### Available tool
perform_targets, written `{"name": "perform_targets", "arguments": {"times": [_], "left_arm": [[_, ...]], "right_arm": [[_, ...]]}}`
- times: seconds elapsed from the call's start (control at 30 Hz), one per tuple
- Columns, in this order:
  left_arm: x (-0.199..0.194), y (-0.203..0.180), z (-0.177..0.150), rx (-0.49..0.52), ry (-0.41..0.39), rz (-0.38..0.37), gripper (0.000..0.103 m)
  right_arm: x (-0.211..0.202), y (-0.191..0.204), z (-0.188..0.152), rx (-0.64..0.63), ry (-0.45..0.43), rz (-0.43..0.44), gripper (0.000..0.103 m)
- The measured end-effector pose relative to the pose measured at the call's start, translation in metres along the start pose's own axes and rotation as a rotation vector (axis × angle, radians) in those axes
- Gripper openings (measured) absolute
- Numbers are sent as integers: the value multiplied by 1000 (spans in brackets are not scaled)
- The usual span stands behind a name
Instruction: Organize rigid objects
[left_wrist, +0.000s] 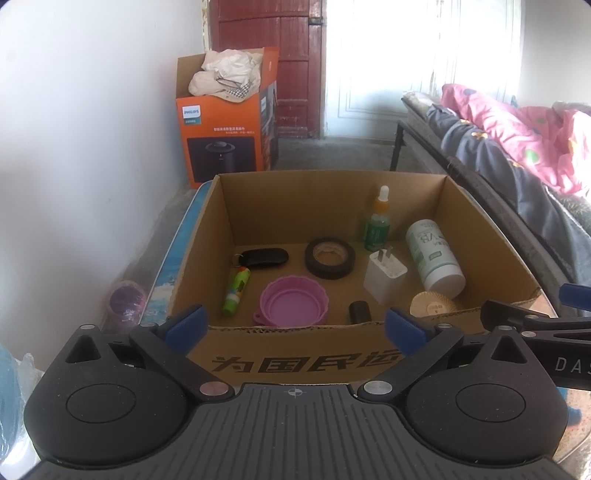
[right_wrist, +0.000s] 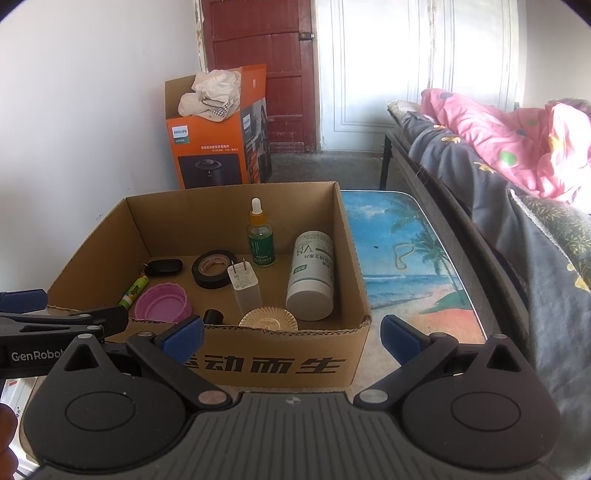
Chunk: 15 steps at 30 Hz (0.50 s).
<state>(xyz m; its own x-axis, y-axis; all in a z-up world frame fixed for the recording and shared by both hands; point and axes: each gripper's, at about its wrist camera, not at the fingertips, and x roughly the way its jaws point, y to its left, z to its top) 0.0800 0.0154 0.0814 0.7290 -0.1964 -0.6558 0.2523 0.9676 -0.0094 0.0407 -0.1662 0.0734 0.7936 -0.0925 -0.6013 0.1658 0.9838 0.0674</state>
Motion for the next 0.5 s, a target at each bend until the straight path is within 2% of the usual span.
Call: {"name": "perform_targets", "arguments": {"times": [0.5], "left_arm": [[2,-1,-1,0,7,3,102]], "right_arm": [[2,-2,-1,10,12,3,103]]}}
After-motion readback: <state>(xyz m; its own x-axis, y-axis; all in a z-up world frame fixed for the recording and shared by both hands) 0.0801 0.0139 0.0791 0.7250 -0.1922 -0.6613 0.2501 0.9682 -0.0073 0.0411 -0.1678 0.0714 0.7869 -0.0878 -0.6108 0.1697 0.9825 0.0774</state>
